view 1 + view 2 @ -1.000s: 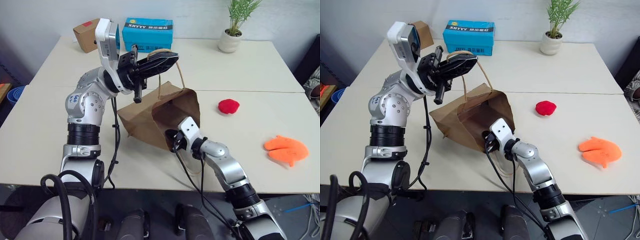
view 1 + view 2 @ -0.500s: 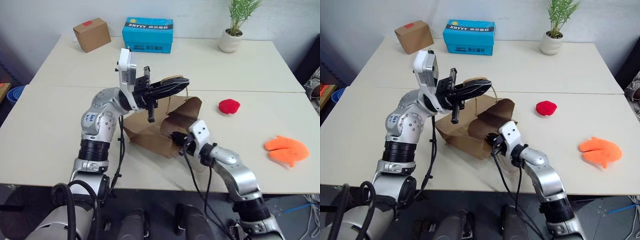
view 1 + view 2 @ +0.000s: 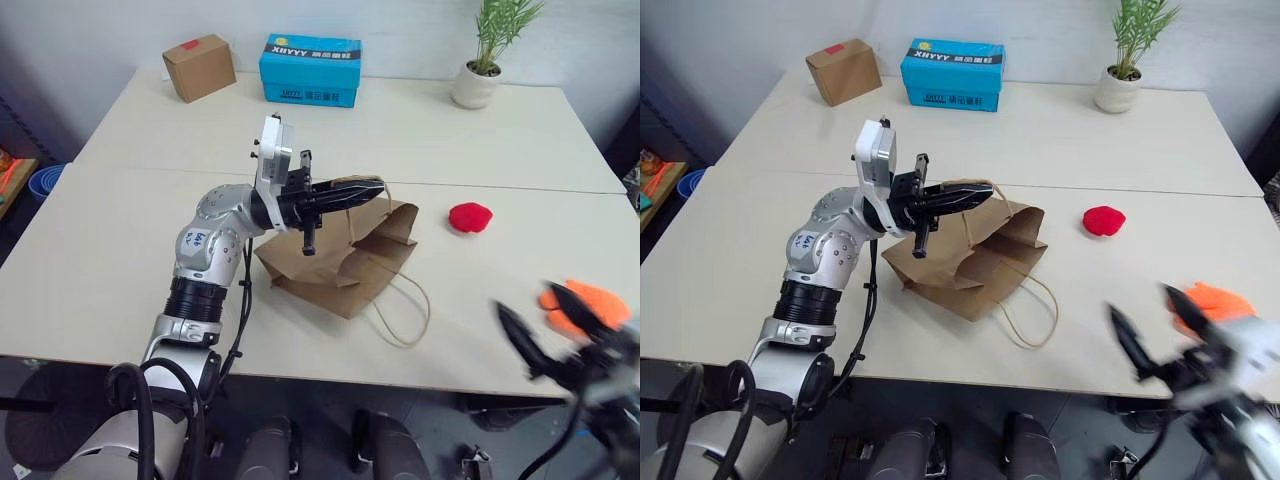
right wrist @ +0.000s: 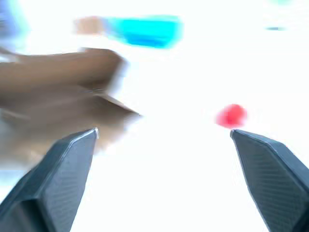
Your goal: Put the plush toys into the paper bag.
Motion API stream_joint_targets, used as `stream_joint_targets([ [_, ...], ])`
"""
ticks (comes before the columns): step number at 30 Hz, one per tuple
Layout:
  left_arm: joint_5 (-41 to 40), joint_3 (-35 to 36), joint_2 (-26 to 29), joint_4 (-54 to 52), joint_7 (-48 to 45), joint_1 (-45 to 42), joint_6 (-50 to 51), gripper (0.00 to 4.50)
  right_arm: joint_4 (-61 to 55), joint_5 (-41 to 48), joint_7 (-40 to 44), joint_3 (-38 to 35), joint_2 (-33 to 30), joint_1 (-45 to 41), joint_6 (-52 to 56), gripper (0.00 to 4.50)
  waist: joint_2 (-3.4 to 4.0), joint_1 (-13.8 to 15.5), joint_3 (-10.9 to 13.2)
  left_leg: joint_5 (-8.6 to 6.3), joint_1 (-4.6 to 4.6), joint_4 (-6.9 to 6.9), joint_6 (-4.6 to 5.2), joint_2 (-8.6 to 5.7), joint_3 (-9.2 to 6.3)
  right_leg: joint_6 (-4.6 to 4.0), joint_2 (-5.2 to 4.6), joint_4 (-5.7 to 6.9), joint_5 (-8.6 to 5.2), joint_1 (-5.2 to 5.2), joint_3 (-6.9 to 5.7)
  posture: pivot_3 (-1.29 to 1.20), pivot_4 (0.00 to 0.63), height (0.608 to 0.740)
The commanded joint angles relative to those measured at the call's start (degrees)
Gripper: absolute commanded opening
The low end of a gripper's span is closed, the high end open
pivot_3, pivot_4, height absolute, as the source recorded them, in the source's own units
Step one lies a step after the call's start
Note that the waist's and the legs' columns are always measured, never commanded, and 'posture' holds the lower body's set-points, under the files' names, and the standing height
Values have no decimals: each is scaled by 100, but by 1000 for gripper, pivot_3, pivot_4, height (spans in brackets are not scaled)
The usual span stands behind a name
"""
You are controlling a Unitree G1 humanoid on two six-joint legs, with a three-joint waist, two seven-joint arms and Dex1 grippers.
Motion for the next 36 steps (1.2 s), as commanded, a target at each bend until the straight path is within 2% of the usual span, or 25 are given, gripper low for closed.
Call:
stream_joint_targets([
  [1,31,-45,-105,-82,12,68,-85,0,770,-497,154,-786,425,663,-1220,4468,-1,-14,-1,-5,8,-1,5,-1,6,3,0,-5,2,6,0,0,150,740],
  [6,104,-154,-135,-141,-36,237,-97,0,1301,-792,239,-838,435,1099,-1825,4468,3,-115,-2,-29,29,-3,-7,13,19,-4,-19,-21,-3,6,30,0,150,740],
  [11,173,-129,-204,-133,71,221,-202,0,1547,-1041,265,-653,-612,778,-1375,4468,5,-172,-4,-31,32,-2,-16,18,19,-11,-23,-15,-7,4,37,0,150,740],
  [14,190,-160,-190,-278,119,302,-179,0,2155,-1305,320,-373,-1837,99,-621,4468,6,-158,-4,-30,31,2,-15,18,17,-15,-24,-12,-9,4,33,0,150,740],
  [17,186,-145,-107,-434,187,386,-125,0,3330,-1809,662,320,-3076,-822,-371,4468,5,-161,-4,-29,30,9,-8,14,20,-14,-27,-10,-8,4,36,0,150,740],
  [22,180,-142,-130,-505,288,427,-150,0,5138,-2246,963,1468,-3657,-2528,-753,4468,6,-29,-3,-6,22,7,-24,20,1,-28,-15,-2,-16,2,15,0,150,740],
  [25,222,-157,-145,-451,286,394,-257,0,6028,-2535,1075,2014,-3795,-3381,-944,3540,6,-21,-3,1,23,10,-12,8,8,-22,-11,3,-13,4,12,0,150,740],
  [29,249,-130,-90,-390,235,301,-347,0,6393,-2616,1314,2354,-3991,-3992,-754,2157,2,-35,-1,5,25,18,0,4,15,-3,-19,-7,-3,14,14,0,150,740],
  [36,265,-129,51,-304,57,167,-371,0,6055,-2364,1815,2102,-4413,-3623,-294,62,1,-17,-2,5,24,19,-2,6,10,-3,-25,-6,-2,17,15,0,150,740],
])
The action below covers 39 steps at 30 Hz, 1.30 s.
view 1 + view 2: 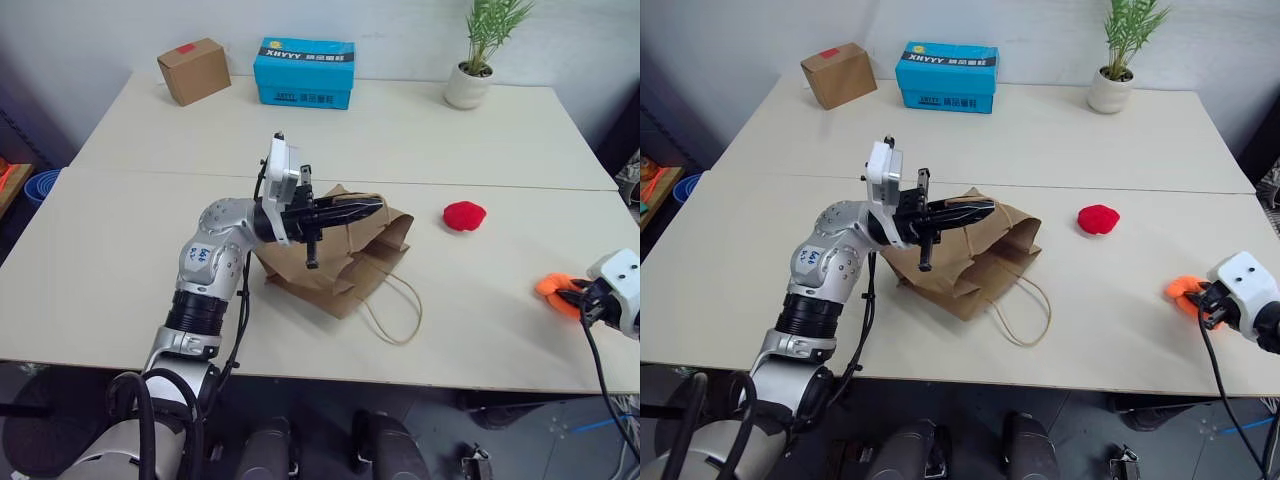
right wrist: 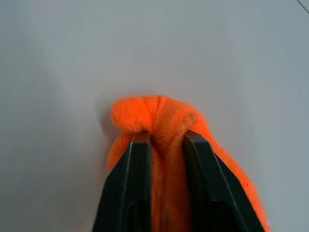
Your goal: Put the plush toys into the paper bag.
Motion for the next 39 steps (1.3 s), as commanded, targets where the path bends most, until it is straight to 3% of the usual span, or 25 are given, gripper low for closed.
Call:
stream_joint_targets([
  [1,6,50,67,-6,-103,-229,-109,0,-195,134,188,-313,-162,353,201,28,0,12,0,0,0,0,0,-1,-1,0,0,-2,0,1,-1,0,150,740],
  [8,13,79,62,256,-189,-430,-175,0,-1130,833,310,-1041,103,718,455,28,0,2,0,-1,-2,-2,-3,-2,-2,1,0,-6,0,-1,-1,0,150,740],
  [13,-224,251,81,319,-290,-550,14,0,-3171,2474,816,-1398,561,849,1132,28,3,-28,0,-1,0,-5,-15,8,1,0,3,-2,0,-9,-1,0,150,740],
  [19,-381,314,90,294,-391,-620,359,0,-5090,3260,-313,77,1160,169,2299,28,-10,-15,1,-3,-1,-2,-20,12,-9,-4,0,9,-2,-7,1,0,150,740],
  [23,-536,180,-21,90,-496,-581,722,0,-4939,2459,-1122,1477,2007,-825,2341,28,-10,-1,1,-3,-16,1,-19,8,-13,-5,-3,12,-2,-16,-3,0,150,740],
  [28,-719,156,-59,-137,-569,-572,1086,0,-3955,1290,-1629,2584,2681,-1792,2097,28,-9,-12,1,-1,-32,2,-14,-1,-10,-5,12,21,-2,-27,-13,0,150,740],
  [35,-830,220,-22,-195,-587,-531,1260,0,-3009,461,-1824,3390,3496,-2578,1878,28,-9,-67,1,0,-36,2,-11,1,-9,-4,21,22,-2,-31,-22,0,150,740],
  [39,-770,230,-18,-96,-605,-542,1179,0,-2817,425,-1814,3419,3882,-2617,1902,28,-9,-88,1,0,-38,1,-12,2,-11,-4,22,22,-2,-31,-22,0,150,740],
])
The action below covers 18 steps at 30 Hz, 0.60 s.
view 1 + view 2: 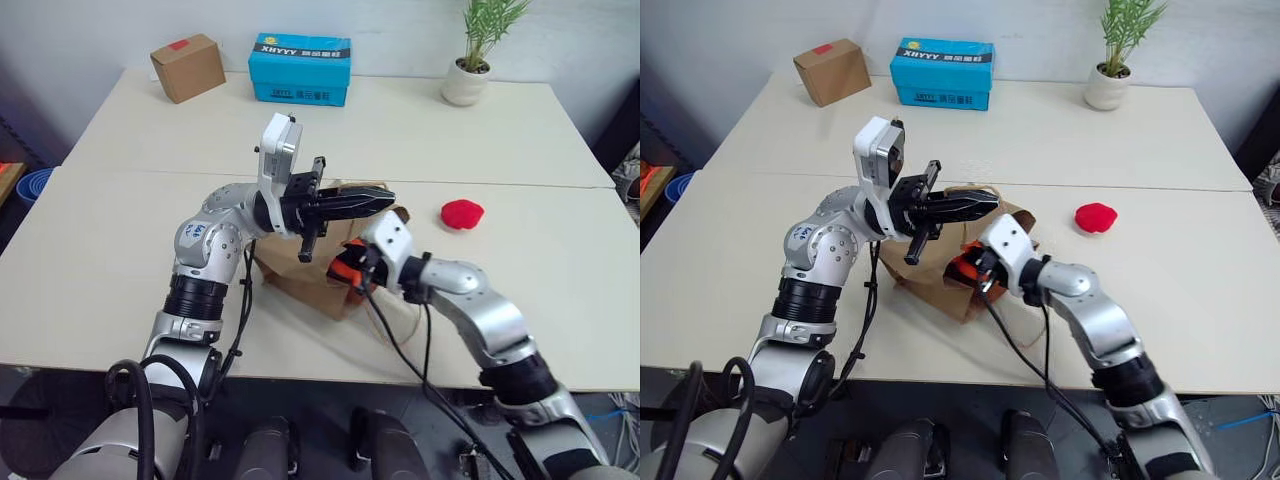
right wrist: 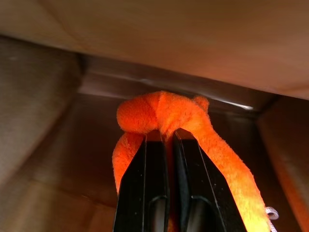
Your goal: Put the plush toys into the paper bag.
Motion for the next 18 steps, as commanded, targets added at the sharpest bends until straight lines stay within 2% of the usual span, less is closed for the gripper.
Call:
stream_joint_targets([
  [1,-36,87,24,-42,-55,-85,-145,0,-25,221,43,-150,221,24,189,28,0,-1,0,0,-1,0,0,-1,0,0,-1,0,0,0,0,0,150,740],
  [5,53,129,151,63,-84,-111,-270,0,-192,165,187,-347,99,216,-85,1132,0,-17,0,0,-1,0,1,-1,-1,1,-1,-1,0,1,1,0,150,740],
  [9,50,345,391,241,-31,-183,-362,0,-1192,1329,1116,-1127,-319,728,-80,2555,0,-43,0,-1,-3,-1,2,-1,-5,1,-2,-4,0,1,3,0,150,740],
  [14,113,353,527,260,-53,-165,-425,0,-2063,2842,1439,-2310,-639,1531,237,4288,0,-42,0,-1,-6,-4,2,-1,-12,1,-2,-6,0,1,1,0,150,740],
  [16,117,356,570,208,-66,-147,-420,0,-2221,2913,1442,-2868,-874,2058,105,4453,-1,-5,0,-2,-5,-4,5,-3,-12,1,-5,-6,1,3,1,0,150,740],
  [18,99,376,597,143,-50,-159,-412,0,-2149,2437,1668,-3364,-1182,2857,-448,4453,-1,54,0,-4,-5,-3,8,-6,-12,2,-6,-8,1,4,2,0,150,740],
])
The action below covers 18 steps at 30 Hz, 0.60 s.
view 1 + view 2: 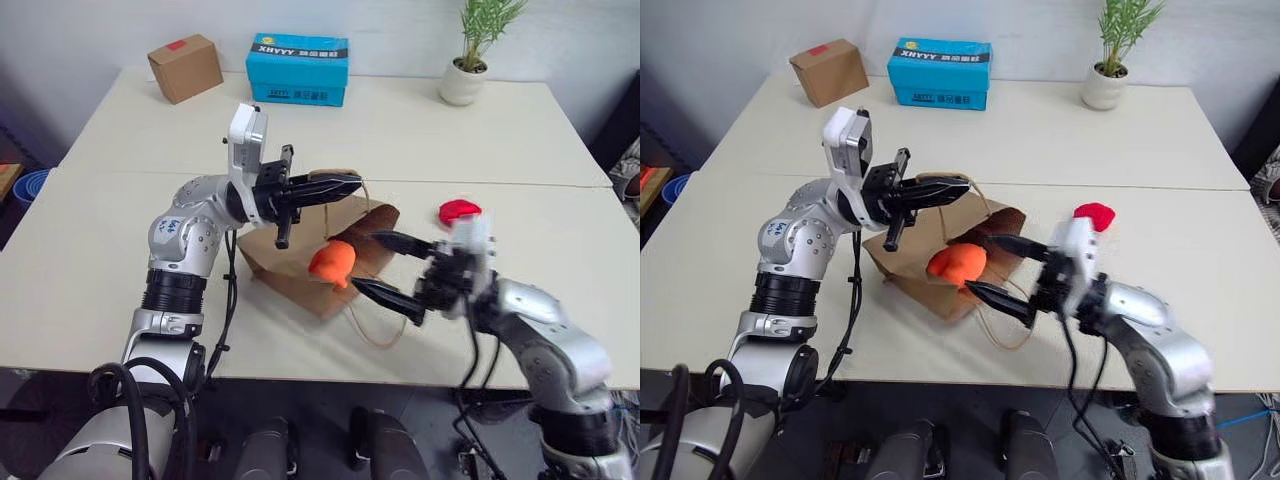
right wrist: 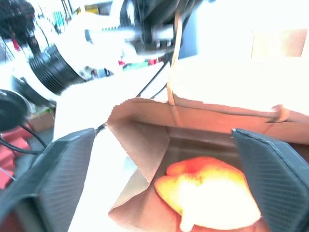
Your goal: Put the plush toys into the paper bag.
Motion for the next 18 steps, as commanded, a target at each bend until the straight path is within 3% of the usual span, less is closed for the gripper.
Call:
stream_joint_targets([
  [1,-40,121,64,-237,18,-109,-126,0,16,-431,240,-1033,-338,1127,-790,4453,0,86,0,-1,0,0,2,-4,1,1,0,-2,1,0,0,0,150,740],
  [5,-131,201,80,-316,102,-156,-14,0,892,-1254,186,-1836,-232,2312,-2078,4453,-2,86,1,-4,4,0,8,-7,14,10,2,-6,5,3,-1,0,150,740],
  [9,18,236,154,-150,147,-223,-192,0,1405,-1842,-572,-2121,75,2611,-2638,4453,-2,37,2,-2,27,-1,9,-5,28,14,4,-3,8,12,3,0,150,740],
  [13,223,196,346,172,12,-368,-454,0,1633,-2112,-1122,-1757,-135,1777,-2238,4453,-1,-104,1,1,46,-3,-2,3,40,11,-11,-2,6,11,25,0,150,740],
  [18,329,147,406,564,-209,-621,-604,0,2719,-2381,-1183,-941,-620,-108,-1520,4453,2,-173,2,6,48,-5,-14,9,35,-8,-15,15,-4,4,26,0,150,740],
])
